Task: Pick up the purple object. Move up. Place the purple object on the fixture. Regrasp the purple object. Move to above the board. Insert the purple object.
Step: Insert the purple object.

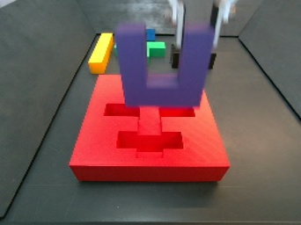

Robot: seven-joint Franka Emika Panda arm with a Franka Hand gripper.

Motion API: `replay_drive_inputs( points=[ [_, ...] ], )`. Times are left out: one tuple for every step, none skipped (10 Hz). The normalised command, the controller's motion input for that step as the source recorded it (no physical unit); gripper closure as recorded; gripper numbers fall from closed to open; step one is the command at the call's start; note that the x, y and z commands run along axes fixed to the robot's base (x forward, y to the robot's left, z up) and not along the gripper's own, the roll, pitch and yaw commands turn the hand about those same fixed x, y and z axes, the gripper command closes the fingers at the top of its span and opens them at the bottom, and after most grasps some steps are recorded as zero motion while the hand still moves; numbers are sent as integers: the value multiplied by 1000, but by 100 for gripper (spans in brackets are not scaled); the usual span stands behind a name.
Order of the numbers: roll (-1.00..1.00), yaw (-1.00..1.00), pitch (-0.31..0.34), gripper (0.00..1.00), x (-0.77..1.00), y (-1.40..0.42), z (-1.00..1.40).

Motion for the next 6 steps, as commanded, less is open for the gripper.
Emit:
replay_drive_inputs(
  points=[
    [50, 103, -69, 100, 83, -371, -877],
    [39, 137, -60, 100, 0, -249, -831],
    [0, 206, -49, 100, -37, -91, -474],
    [6, 180, -53, 100, -14, -71, -106],
    [29, 129, -53, 100, -86, 0, -20],
    [0, 114, -76, 100, -194, 57, 0]
  ],
)
